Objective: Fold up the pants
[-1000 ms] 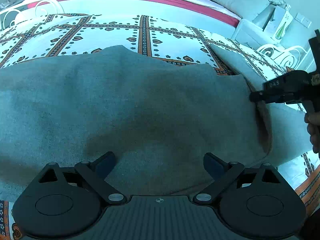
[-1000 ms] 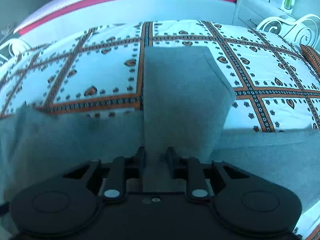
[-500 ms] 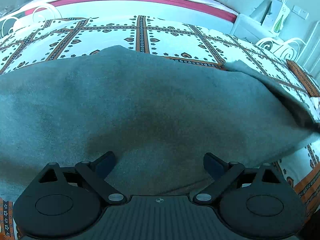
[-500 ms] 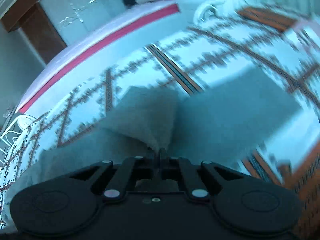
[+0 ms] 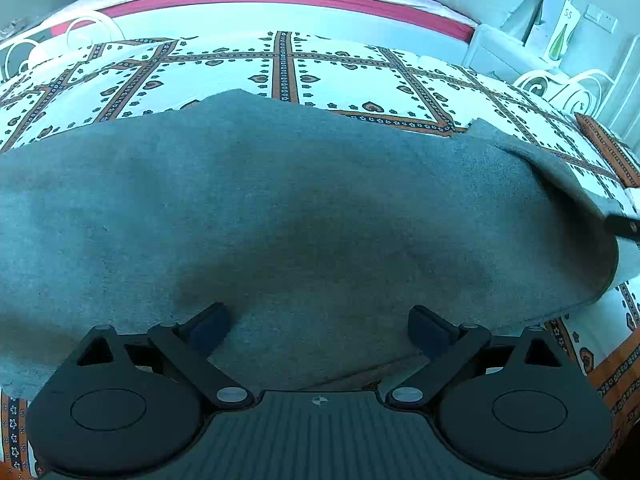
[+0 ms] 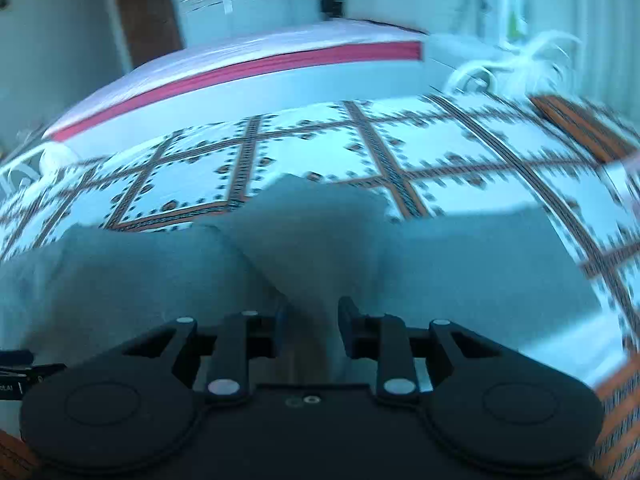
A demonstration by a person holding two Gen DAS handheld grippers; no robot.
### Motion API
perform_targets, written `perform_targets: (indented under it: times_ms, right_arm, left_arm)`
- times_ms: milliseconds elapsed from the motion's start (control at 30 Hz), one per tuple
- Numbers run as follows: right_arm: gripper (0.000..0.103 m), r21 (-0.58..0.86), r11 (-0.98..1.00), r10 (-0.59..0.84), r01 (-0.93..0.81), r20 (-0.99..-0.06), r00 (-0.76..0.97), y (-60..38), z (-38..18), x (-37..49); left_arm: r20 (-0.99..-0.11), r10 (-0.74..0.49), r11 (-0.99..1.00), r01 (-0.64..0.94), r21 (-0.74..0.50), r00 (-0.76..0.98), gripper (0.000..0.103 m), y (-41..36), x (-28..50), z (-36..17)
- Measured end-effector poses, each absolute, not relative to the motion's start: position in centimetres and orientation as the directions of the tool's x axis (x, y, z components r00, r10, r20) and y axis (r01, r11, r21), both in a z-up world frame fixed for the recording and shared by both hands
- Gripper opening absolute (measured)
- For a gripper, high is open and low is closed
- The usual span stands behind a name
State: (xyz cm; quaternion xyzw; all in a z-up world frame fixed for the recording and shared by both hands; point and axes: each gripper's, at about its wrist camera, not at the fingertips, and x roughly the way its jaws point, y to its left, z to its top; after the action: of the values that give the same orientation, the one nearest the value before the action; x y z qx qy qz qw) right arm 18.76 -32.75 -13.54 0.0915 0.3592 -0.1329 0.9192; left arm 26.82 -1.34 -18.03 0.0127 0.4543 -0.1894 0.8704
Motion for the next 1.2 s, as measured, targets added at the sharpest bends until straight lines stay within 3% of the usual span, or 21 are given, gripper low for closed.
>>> perform_targets:
  times_ms: [167,267,333,400,567,600,800,967,1200]
  right_arm:
    - [0.037,-0.087,0.976,-0.204,0.201,-0.694,0.69,-29.4,-13.8,23.1]
    - [0.057,-0.234,0.961,-0.268,0.148,-0.655,0.707,-27.2,-14.1,24.5]
    - [0.049,-0.305,0.948,-0.273,0.089,-0.641,0.717,-26.0,-14.5,25.5]
    - [0.016,-0.334,0.941,-0.271,0.054,-0.652,0.708,-25.2,-15.0,26.5]
    - [0.012,-0.367,0.93,-0.28,0.021,-0.673,0.685,-24.5,-15.8,28.9]
    - [0.0,-0.369,0.929,-0.276,0.016,-0.664,0.695,-24.5,-15.6,29.0]
    - [0.0,-0.124,0.978,-0.208,0.168,-0.639,0.741,-28.2,-12.5,27.6]
    - [0.0,0.149,0.906,-0.231,0.395,-0.609,0.759,-34.7,-9.8,22.8]
    - [0.0,0.362,0.665,-0.316,0.654,-0.657,0.685,-40.1,-13.9,13.1]
  left_arm:
    - [-0.795,-0.324,0.928,0.336,-0.161,0.512,0.096,-1.3,27.0,-18.1]
    - [-0.794,-0.328,0.927,0.337,-0.166,0.512,0.097,-1.3,27.0,-18.1]
    - [-0.794,-0.33,0.927,0.336,-0.17,0.51,0.097,-1.3,27.0,-18.1]
    - [-0.794,-0.333,0.927,0.333,-0.175,0.509,0.098,-1.3,27.1,-18.1]
    - [-0.793,-0.337,0.926,0.331,-0.182,0.507,0.099,-1.3,27.2,-18.2]
    - [-0.793,-0.337,0.926,0.332,-0.182,0.507,0.1,-1.4,27.2,-18.2]
    - [-0.793,-0.338,0.925,0.332,-0.183,0.506,0.101,-1.5,27.3,-18.2]
    - [-0.794,-0.334,0.925,0.338,-0.172,0.508,0.101,-1.6,27.1,-18.2]
    - [-0.796,-0.319,0.926,0.346,-0.148,0.514,0.101,-1.8,26.8,-18.2]
